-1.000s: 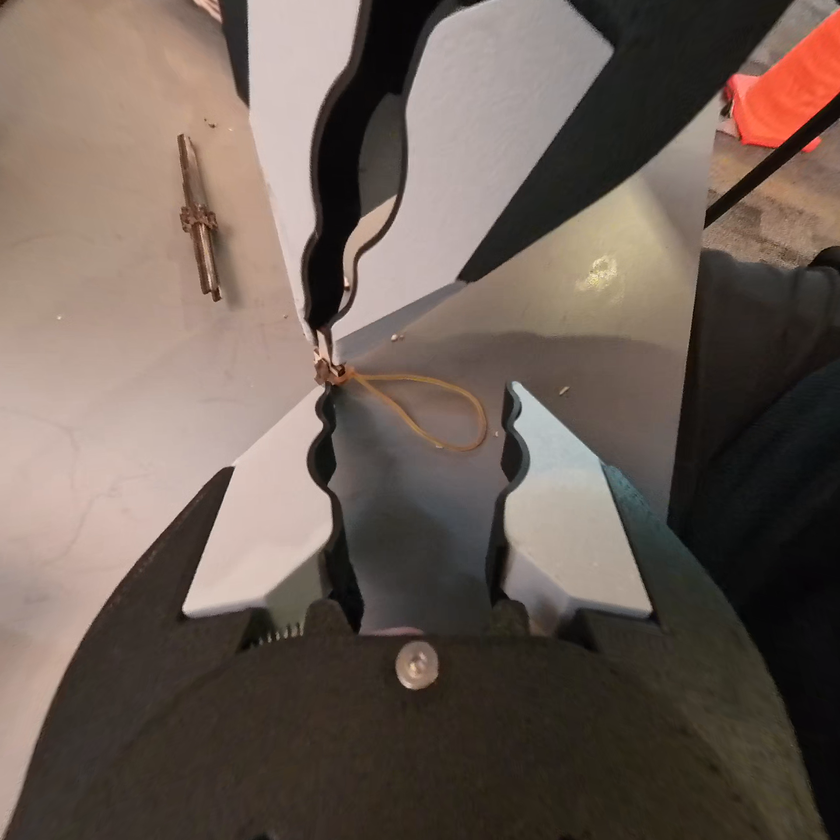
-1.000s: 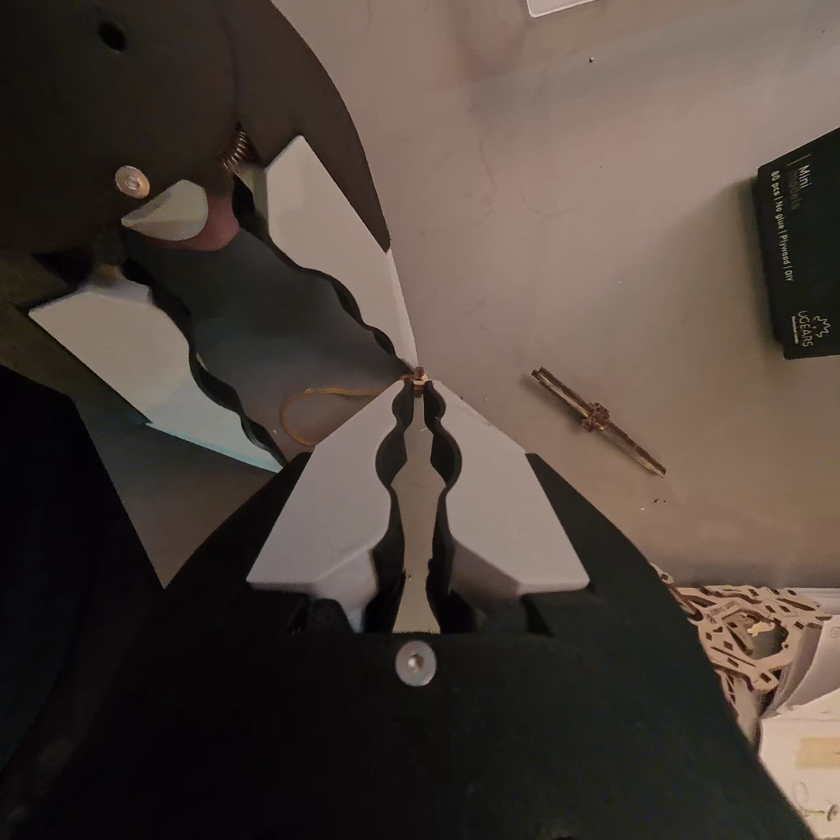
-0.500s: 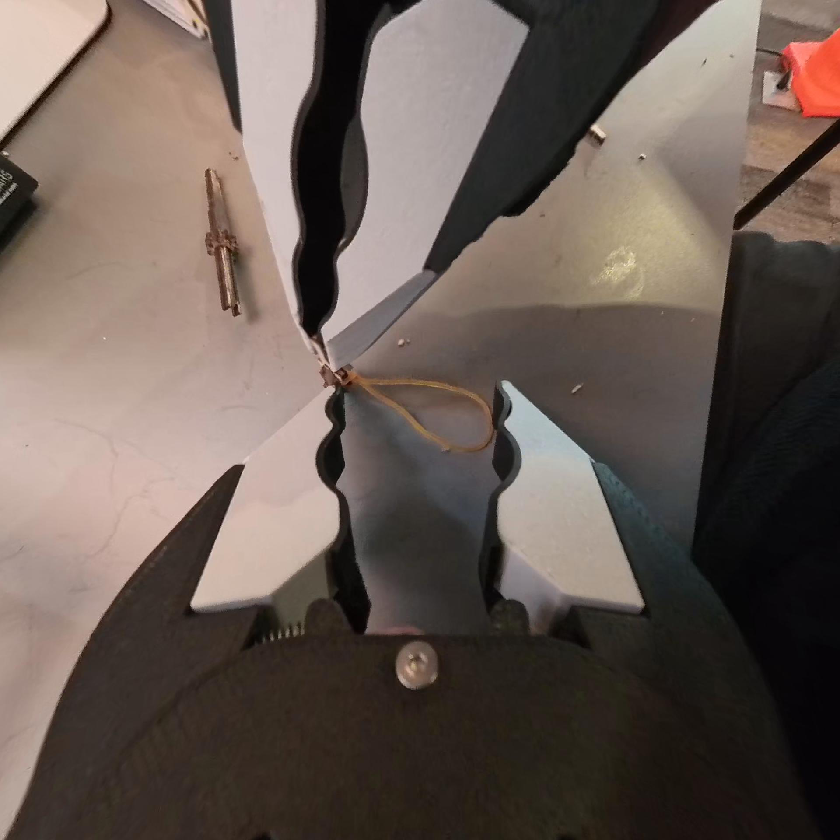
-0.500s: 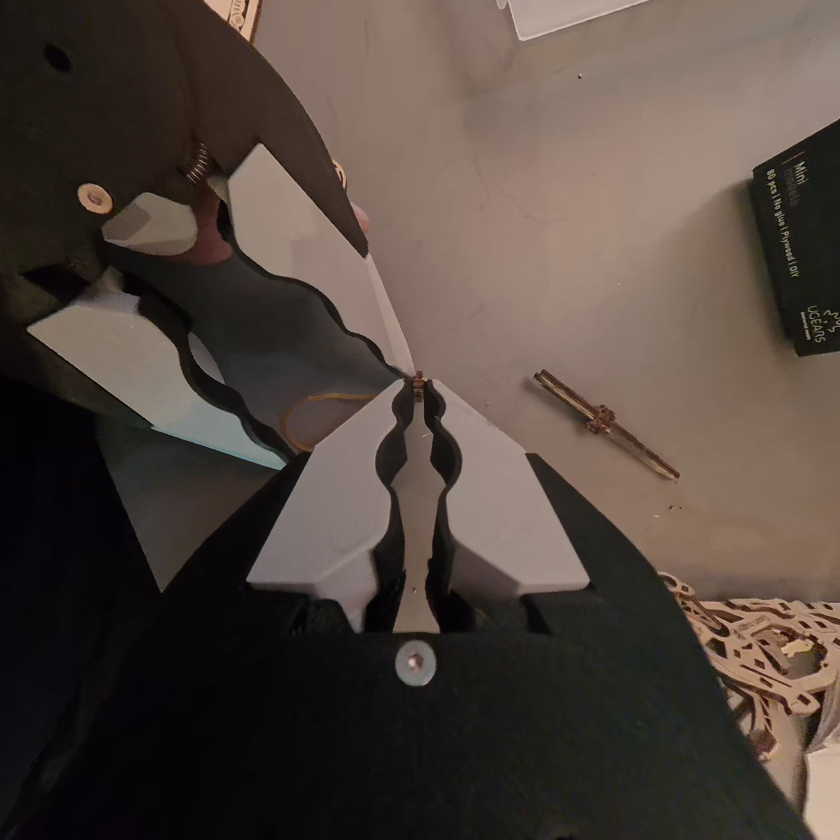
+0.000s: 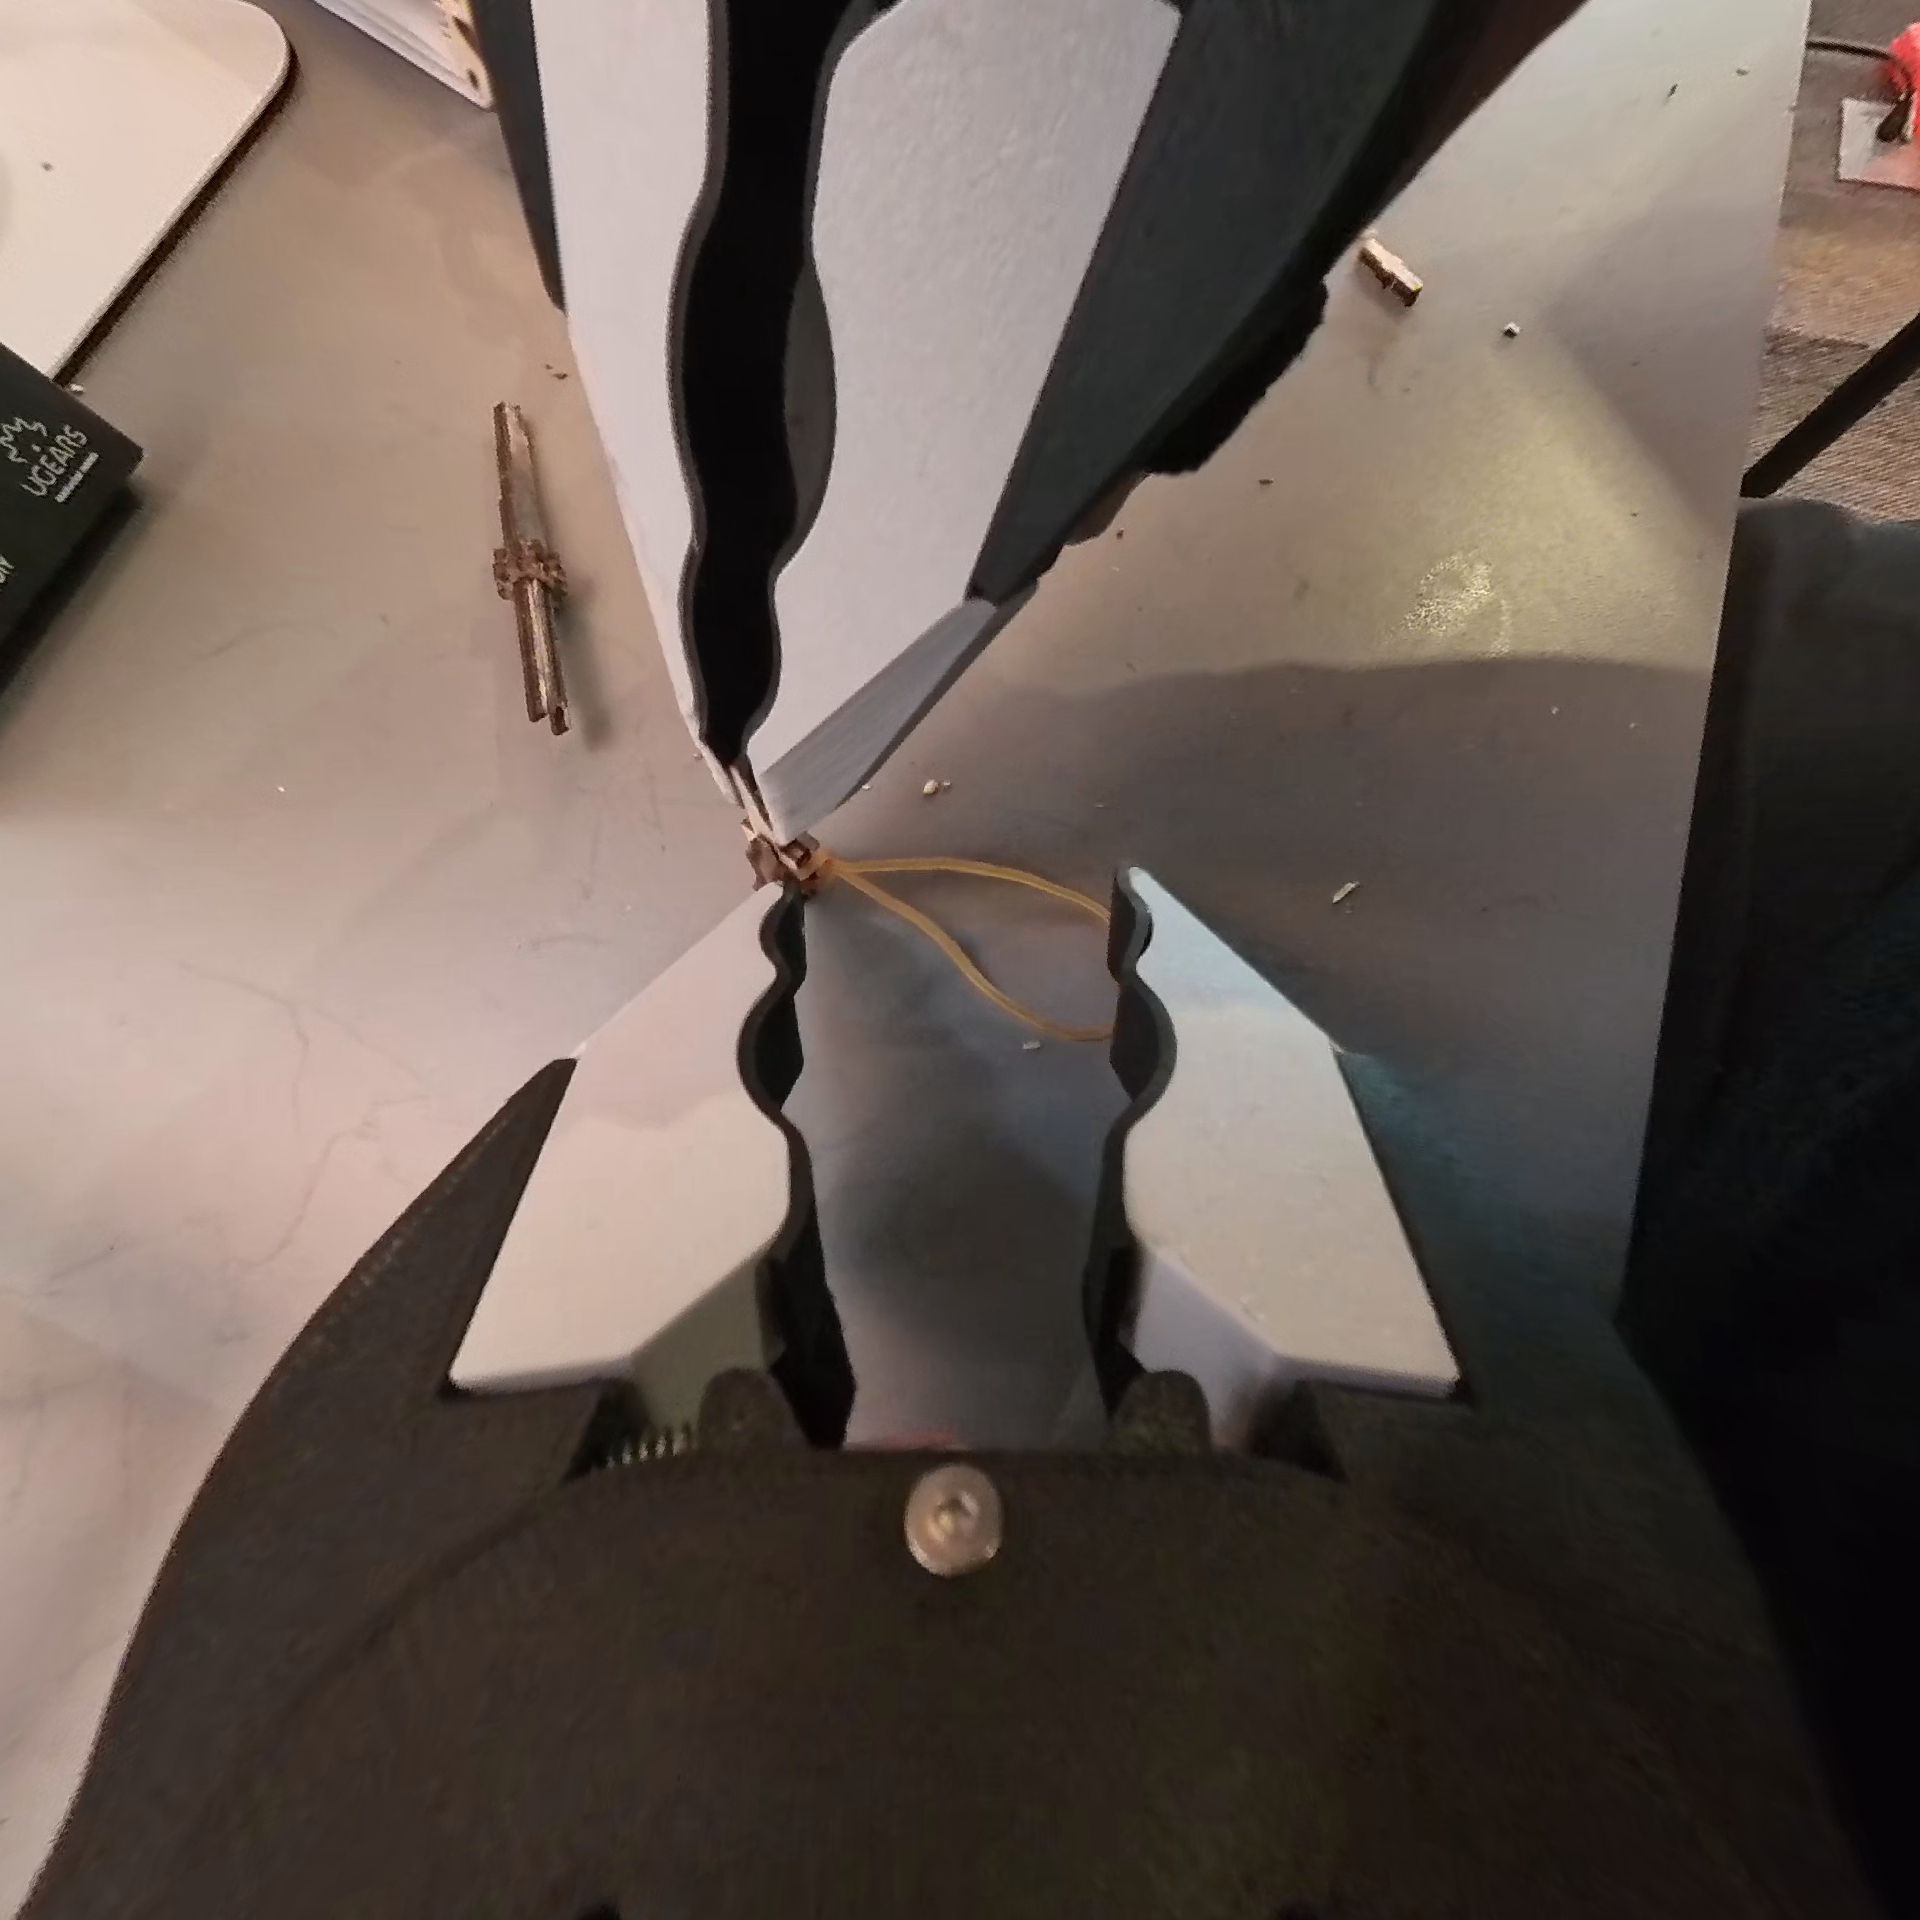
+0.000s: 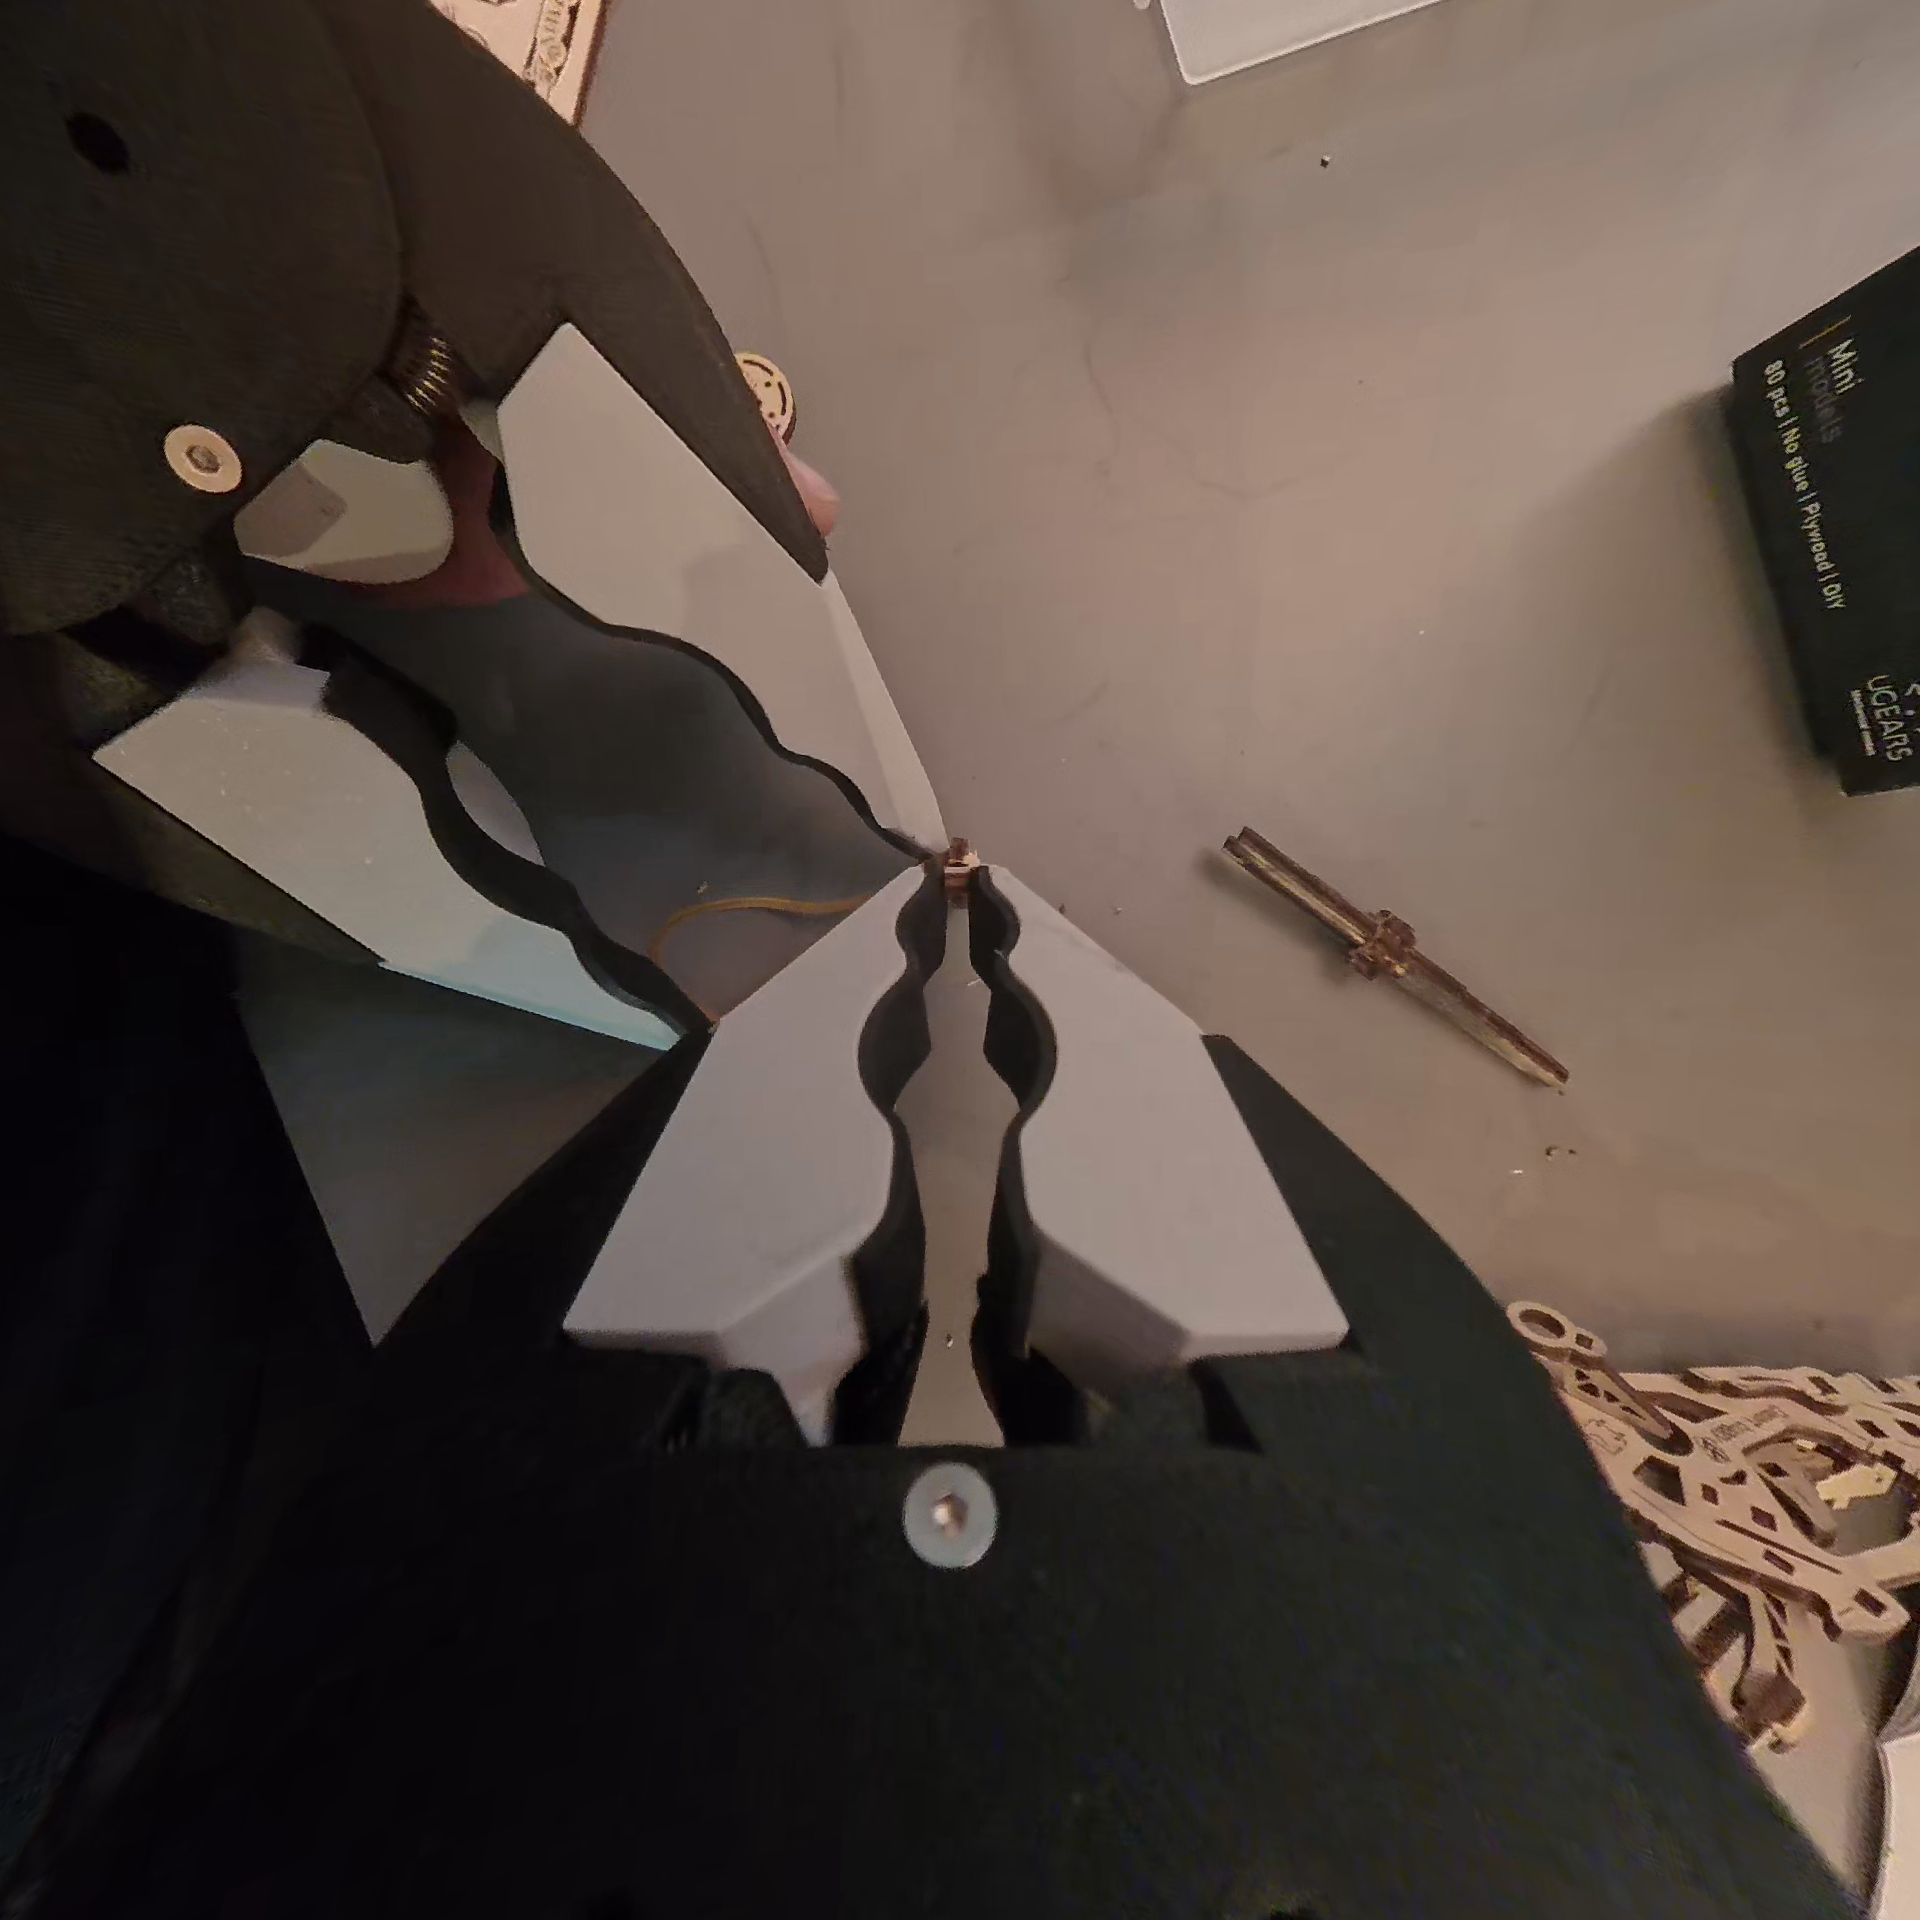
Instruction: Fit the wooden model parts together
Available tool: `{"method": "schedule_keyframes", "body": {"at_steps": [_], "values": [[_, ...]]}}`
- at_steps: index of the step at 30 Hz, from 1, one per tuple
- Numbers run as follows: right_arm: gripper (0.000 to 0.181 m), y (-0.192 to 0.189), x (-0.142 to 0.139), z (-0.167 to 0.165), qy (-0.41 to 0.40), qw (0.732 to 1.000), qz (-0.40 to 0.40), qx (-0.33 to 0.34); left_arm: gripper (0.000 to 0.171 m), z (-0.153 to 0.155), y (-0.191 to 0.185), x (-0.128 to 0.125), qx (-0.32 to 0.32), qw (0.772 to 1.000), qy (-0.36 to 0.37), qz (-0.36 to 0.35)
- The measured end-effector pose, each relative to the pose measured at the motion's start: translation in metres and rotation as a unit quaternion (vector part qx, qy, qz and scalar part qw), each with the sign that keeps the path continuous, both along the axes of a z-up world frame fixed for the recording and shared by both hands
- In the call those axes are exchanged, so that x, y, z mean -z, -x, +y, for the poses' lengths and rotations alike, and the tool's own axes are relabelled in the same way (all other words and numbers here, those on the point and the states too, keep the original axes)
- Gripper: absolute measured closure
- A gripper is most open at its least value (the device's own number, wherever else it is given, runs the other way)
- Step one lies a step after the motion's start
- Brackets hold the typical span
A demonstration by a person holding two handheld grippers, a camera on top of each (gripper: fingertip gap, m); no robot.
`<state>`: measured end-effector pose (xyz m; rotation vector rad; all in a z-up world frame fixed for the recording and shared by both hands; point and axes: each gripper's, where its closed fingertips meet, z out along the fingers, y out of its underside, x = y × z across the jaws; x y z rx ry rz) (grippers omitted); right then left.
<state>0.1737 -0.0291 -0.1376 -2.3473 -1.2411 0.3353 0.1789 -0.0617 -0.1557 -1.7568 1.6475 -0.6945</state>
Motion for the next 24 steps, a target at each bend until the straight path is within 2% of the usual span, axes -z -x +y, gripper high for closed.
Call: {"method": "schedule_keyframes", "body": {"at_steps": [8,17,24], "values": [[0.179,-0.0037,0.0003,-0.0008,0.007,1.0,0.015,0.01,0.116,-0.0003,-0.0017,-0.0001,0.0,1.0,-0.007,0.0],[0.179,-0.0035,-0.001,-0.0013,-0.035,0.999,0.004,-0.017,0.117,-0.0006,-0.0029,-0.0026,-0.001,1.0,0.004,-0.011],[0.179,-0.006,-0.0013,-0.0026,-0.04,0.999,0.011,-0.013,0.117,-0.0025,-0.0059,-0.0044,0.002,1.0,0.003,-0.017]]}}
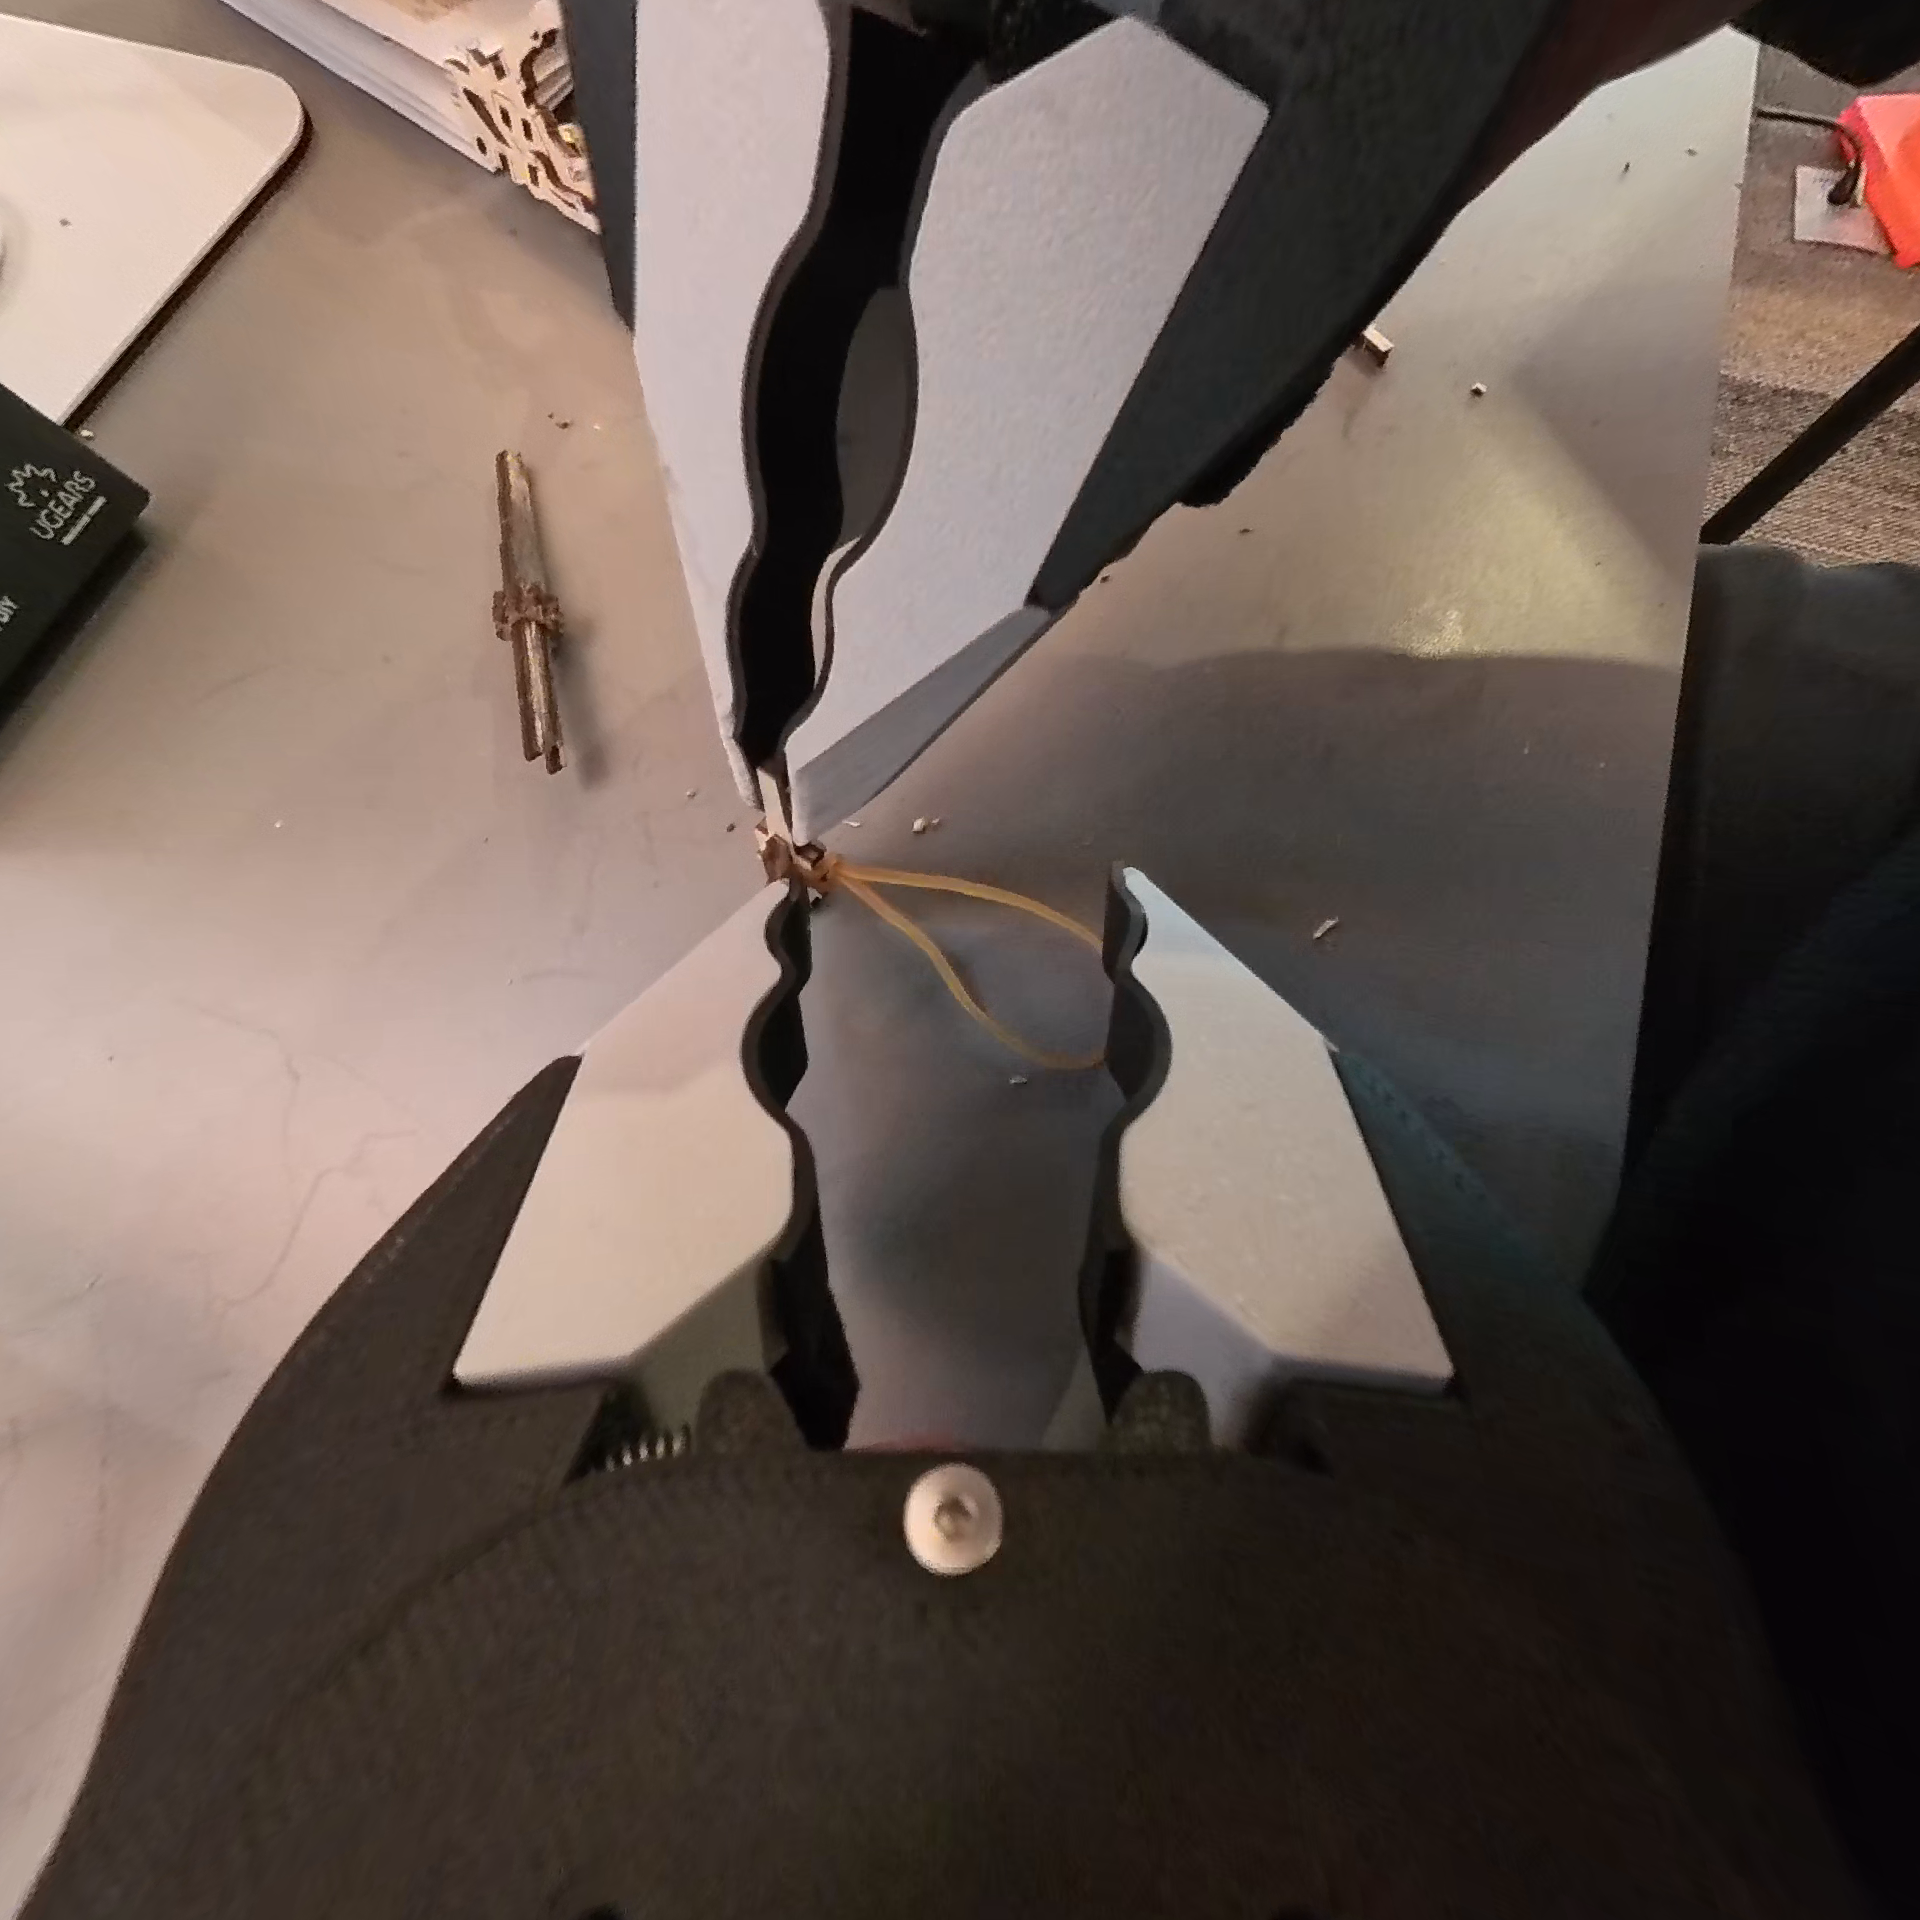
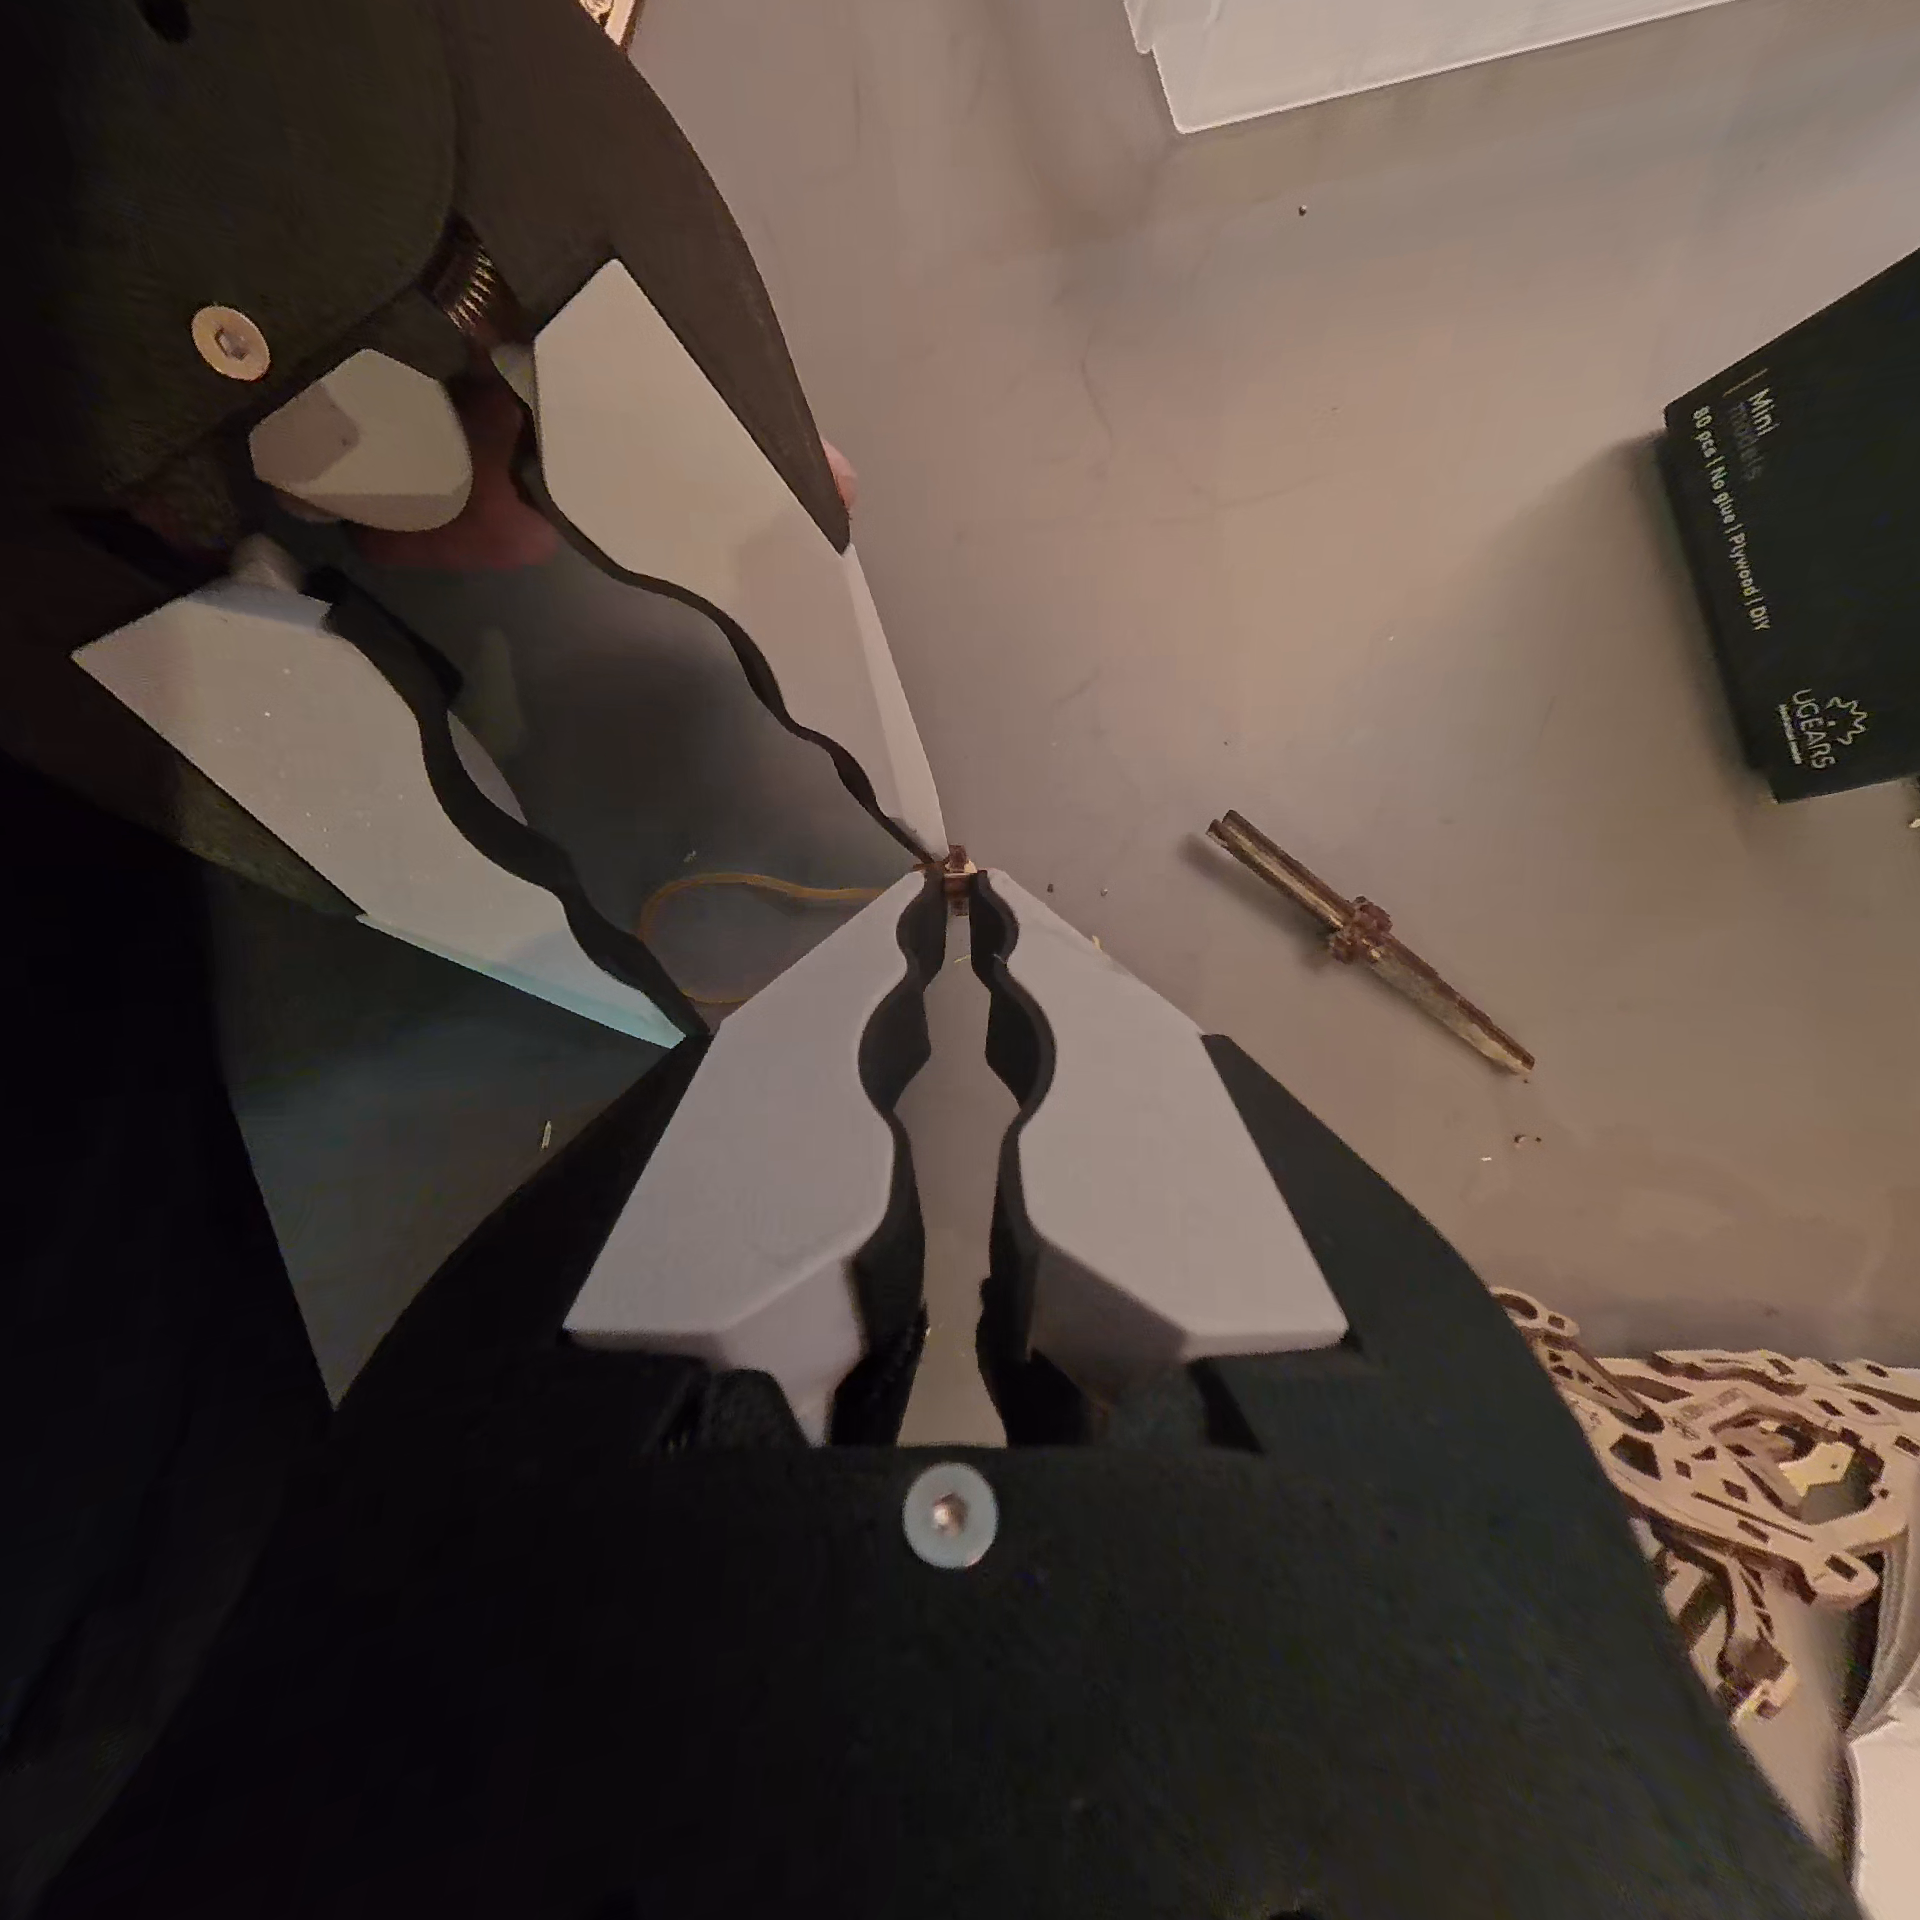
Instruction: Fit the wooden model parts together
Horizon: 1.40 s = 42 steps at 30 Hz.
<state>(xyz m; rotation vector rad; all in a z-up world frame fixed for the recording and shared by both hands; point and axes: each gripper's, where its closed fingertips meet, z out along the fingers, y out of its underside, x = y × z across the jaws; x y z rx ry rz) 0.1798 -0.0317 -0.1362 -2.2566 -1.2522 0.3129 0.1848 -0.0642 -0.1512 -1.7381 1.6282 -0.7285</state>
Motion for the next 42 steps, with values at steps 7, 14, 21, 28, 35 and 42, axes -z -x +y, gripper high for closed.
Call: {"method": "schedule_keyframes", "body": {"at_steps": [7,14,21,28,35,42], "values": [[0.179,0.0013,-0.0014,0.0001,-0.008,1.0,0.012,-0.009,0.119,0.0007,0.0003,-0.0012,-0.004,1.0,-0.009,-0.002],[0.179,0.0034,-0.0035,-0.0001,-0.007,0.999,0.028,-0.034,0.122,0.0002,0.0002,-0.0021,-0.004,1.0,-0.024,-0.004],[0.179,0.0047,-0.0033,0.0009,-0.003,0.997,0.054,-0.047,0.124,0.0017,0.0003,-0.0019,-0.009,1.0,-0.03,-0.002],[0.179,0.0058,-0.0034,0.0012,-0.007,0.997,0.07,-0.044,0.126,0.003,0.0008,-0.0018,-0.014,0.999,-0.033,-0.001],[0.179,0.0069,-0.0021,0.0017,-0.007,0.996,0.084,-0.04,0.128,0.0046,0.0017,-0.0011,-0.02,0.999,-0.035,0.002],[0.179,0.0056,-0.0012,0.0014,-0.004,0.995,0.092,-0.034,0.128,0.0042,0.0011,0.0002,-0.018,0.999,-0.034,0.005]]}}
